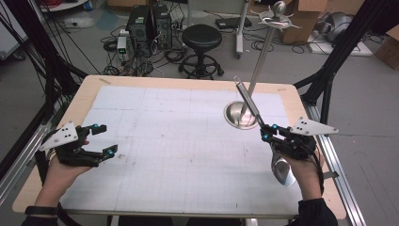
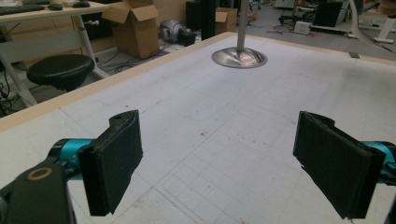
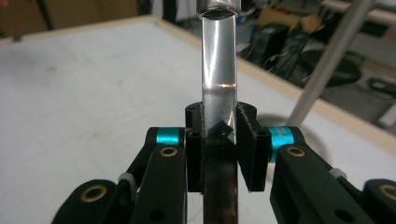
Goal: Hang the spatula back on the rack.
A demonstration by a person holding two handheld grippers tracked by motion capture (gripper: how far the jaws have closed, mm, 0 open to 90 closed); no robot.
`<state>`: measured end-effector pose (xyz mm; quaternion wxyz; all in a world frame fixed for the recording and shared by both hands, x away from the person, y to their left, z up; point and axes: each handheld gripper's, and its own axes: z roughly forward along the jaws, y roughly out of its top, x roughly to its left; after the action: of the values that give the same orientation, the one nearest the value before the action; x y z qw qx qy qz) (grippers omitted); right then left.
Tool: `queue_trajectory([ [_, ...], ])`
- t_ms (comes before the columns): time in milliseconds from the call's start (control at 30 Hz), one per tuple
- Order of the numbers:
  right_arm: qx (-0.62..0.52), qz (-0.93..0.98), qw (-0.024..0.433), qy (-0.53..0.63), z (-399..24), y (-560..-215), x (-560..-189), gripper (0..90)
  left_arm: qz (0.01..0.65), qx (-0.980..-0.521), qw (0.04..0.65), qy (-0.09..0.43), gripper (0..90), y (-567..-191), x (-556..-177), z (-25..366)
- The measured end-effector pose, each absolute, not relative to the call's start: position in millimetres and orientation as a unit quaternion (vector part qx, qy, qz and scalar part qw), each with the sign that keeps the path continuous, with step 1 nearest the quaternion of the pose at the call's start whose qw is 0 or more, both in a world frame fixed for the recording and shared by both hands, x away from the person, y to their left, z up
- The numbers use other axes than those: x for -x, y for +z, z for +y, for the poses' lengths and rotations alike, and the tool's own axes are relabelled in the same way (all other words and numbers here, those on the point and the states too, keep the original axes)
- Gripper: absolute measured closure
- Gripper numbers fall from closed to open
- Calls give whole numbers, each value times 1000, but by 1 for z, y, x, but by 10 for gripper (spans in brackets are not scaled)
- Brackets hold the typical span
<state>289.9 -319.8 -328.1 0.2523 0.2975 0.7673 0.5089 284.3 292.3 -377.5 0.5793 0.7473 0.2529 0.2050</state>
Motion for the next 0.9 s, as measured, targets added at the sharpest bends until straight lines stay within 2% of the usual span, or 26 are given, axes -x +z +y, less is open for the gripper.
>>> queue_trajectory([
  [500, -341, 672, 322, 572, -341, -284, -284, 754, 255, -747, 579, 205, 161, -378, -284, 294],
  [900, -365, 641, 342, 583, -342, -277, -288, 755, 255, -747, 578, 206, 161, -377, -284, 294],
])
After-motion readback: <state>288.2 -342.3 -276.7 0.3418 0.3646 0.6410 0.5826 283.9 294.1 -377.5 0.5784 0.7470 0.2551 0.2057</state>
